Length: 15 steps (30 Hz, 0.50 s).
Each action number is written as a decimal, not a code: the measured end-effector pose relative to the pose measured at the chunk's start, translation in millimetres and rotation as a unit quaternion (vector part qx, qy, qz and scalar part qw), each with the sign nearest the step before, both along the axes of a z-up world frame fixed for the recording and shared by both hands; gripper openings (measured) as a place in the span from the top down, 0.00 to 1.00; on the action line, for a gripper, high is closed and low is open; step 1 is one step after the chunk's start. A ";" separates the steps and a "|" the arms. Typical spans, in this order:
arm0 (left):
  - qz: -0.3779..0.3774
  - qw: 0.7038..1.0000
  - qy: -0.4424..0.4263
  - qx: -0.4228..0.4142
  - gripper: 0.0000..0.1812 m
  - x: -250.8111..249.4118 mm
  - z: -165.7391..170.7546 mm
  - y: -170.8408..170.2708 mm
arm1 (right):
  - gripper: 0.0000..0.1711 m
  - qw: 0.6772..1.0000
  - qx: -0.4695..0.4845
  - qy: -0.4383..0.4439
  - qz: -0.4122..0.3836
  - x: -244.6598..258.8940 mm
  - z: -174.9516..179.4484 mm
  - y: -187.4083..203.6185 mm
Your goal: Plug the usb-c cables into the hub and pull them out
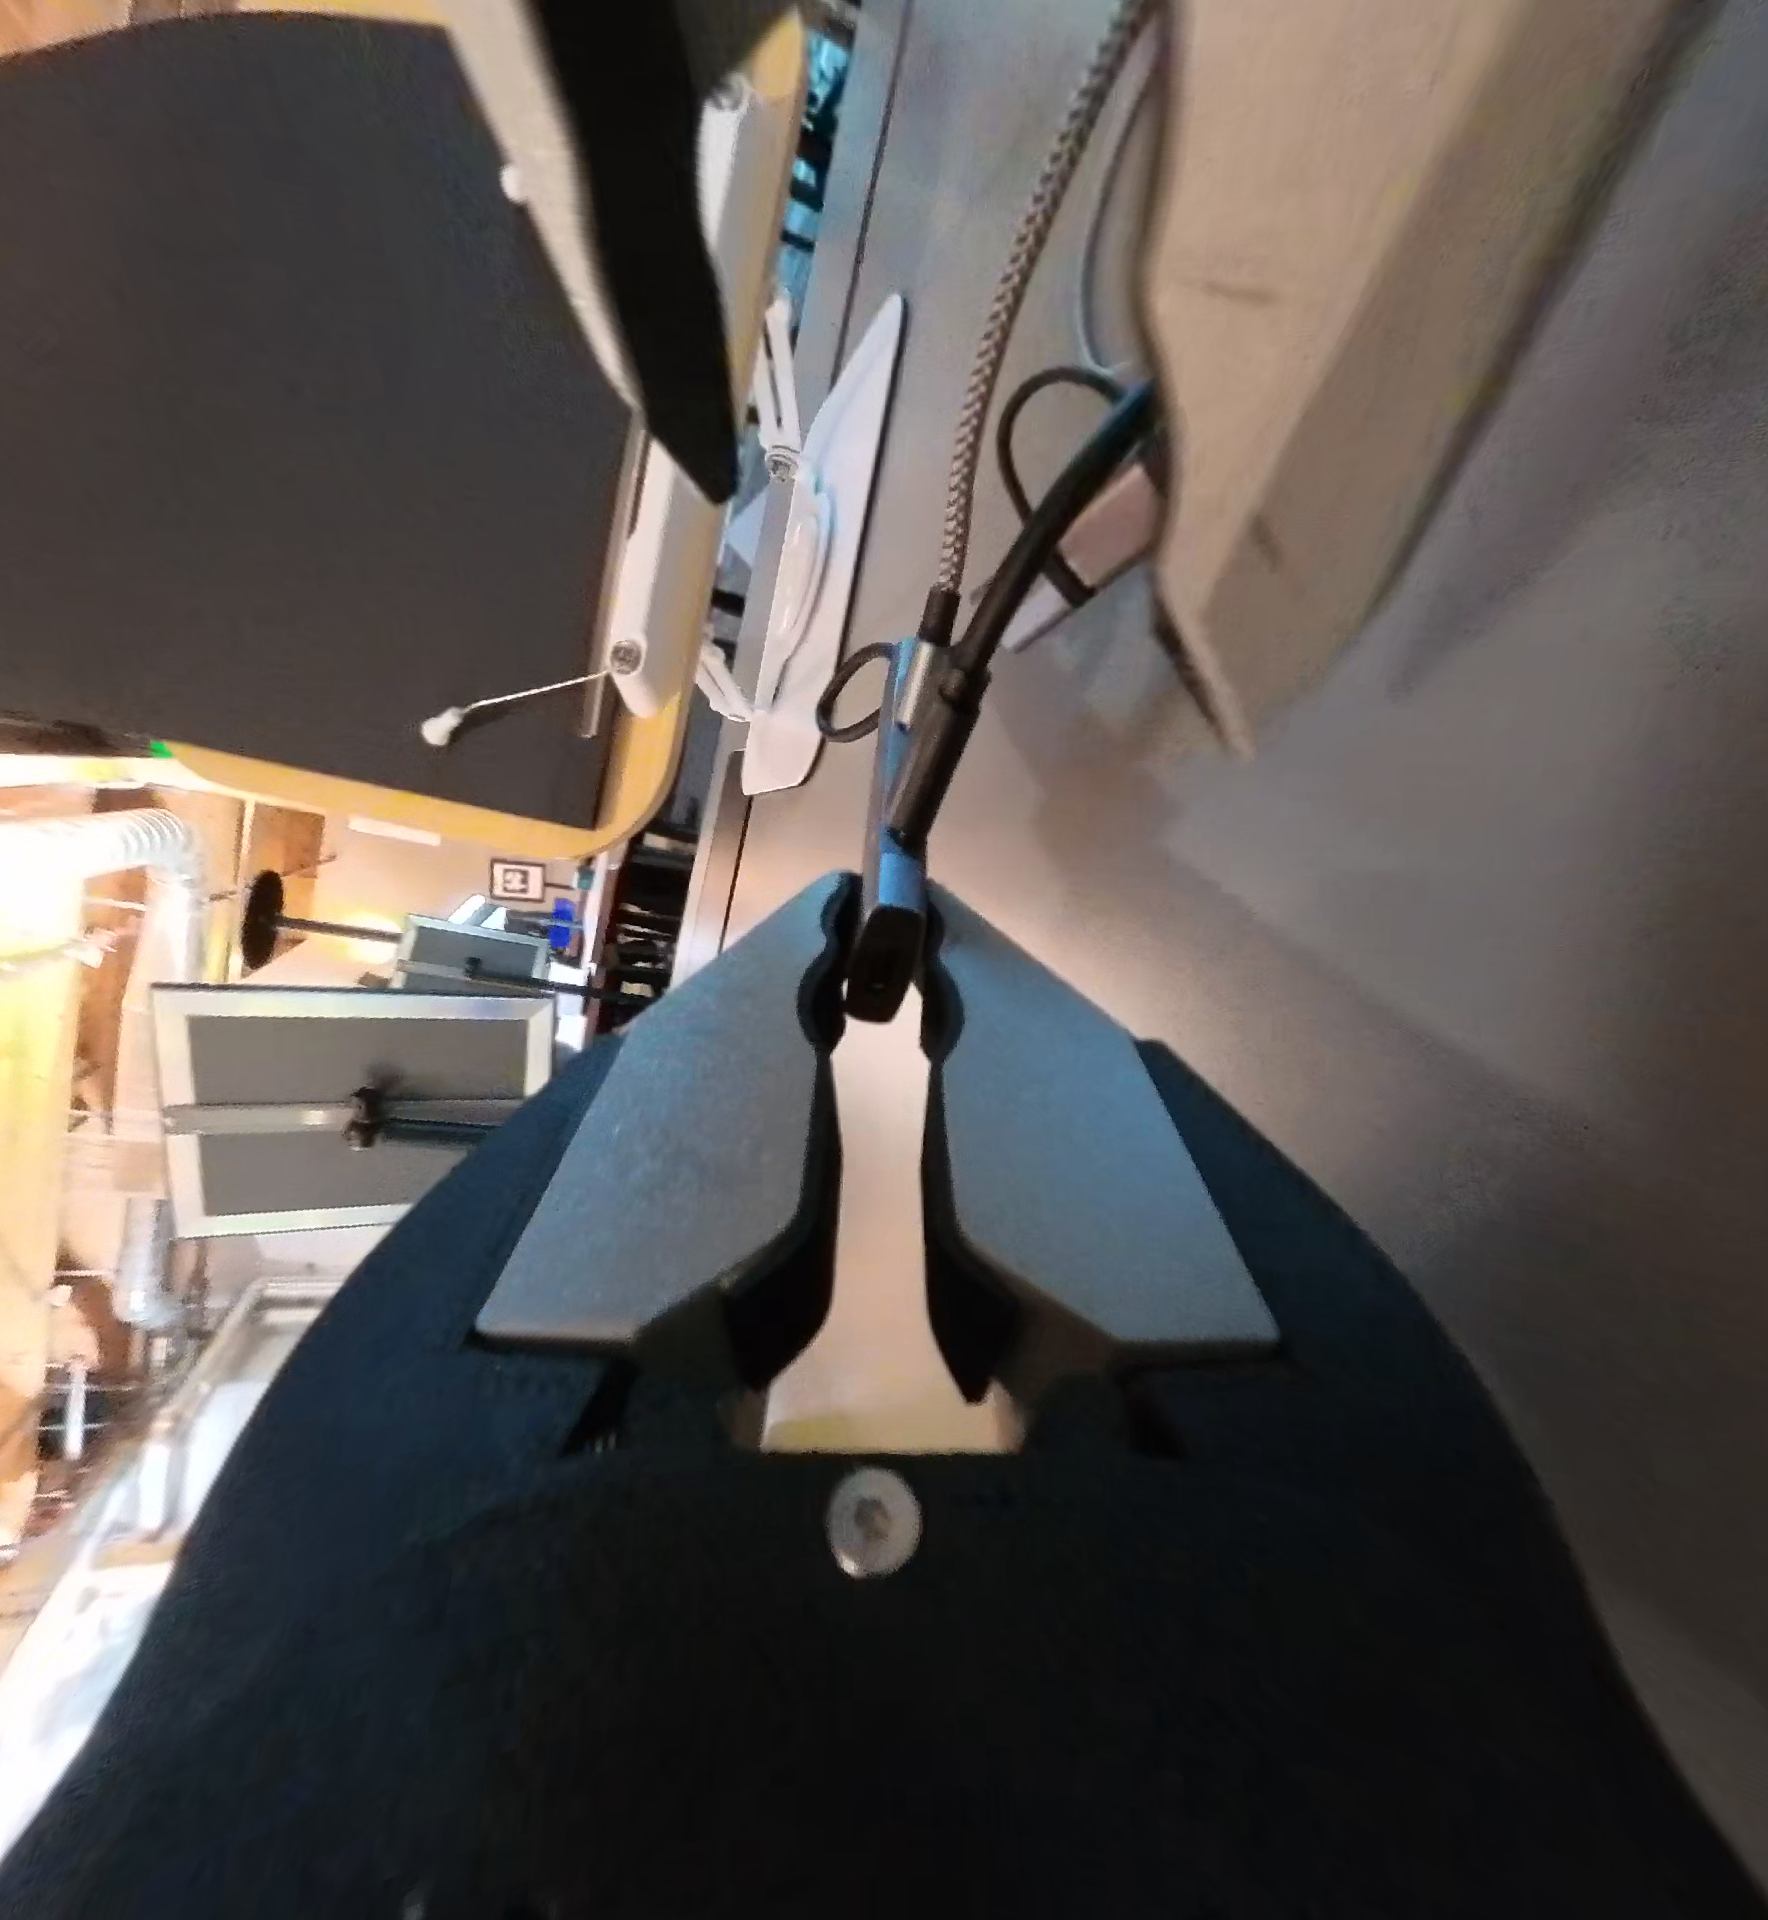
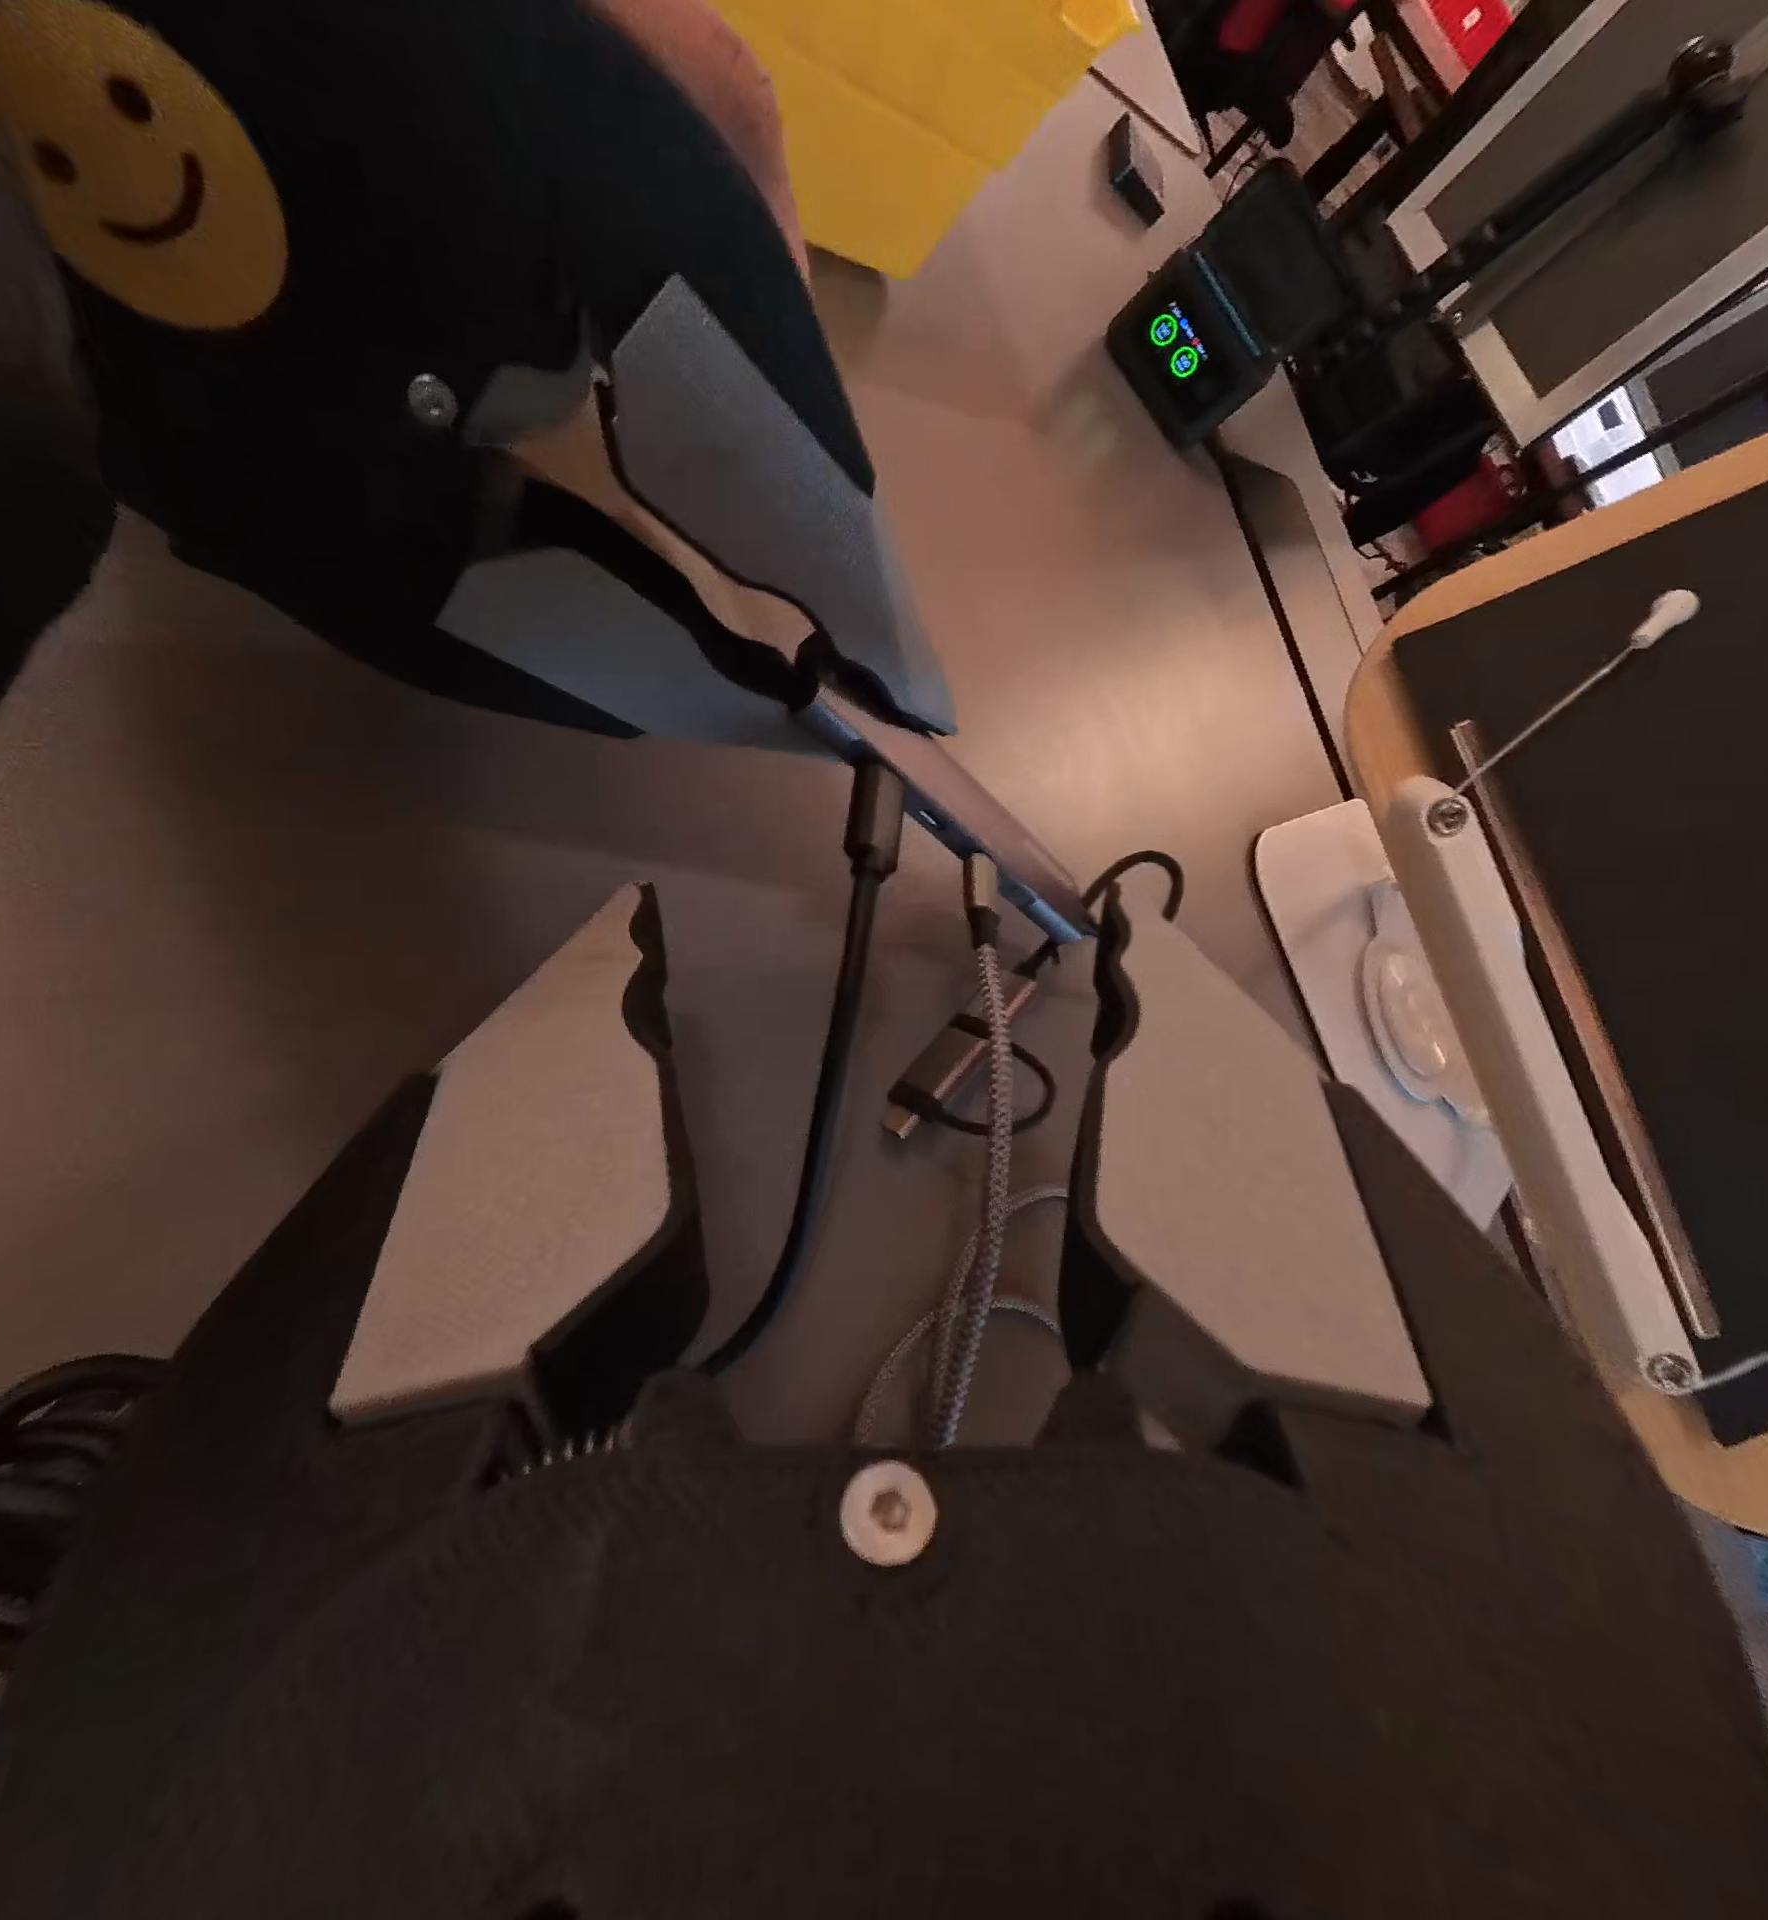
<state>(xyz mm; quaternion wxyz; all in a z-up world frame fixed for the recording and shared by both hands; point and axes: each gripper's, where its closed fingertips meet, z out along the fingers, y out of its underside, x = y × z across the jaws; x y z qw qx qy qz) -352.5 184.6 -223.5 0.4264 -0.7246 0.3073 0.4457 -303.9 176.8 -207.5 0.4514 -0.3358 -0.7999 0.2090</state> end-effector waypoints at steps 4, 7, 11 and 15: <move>-0.021 0.998 -0.047 0.020 0.96 4.9 6.6 -1.3 | 0.51 1.000 -0.004 -0.007 -0.001 -3.8 -4.3 -1.3; -0.051 0.997 -0.058 0.027 0.96 16.3 9.6 -1.2 | 0.55 1.000 0.011 0.000 -0.007 -8.2 -4.1 -0.2; -0.085 0.995 -0.054 0.026 0.96 32.1 10.4 -0.7 | 0.72 0.995 0.093 0.016 -0.031 -13.3 -6.1 9.7; -0.102 0.992 -0.057 0.039 0.96 37.0 13.6 -1.7 | 0.95 0.978 0.198 0.045 -0.045 -13.4 -3.8 15.7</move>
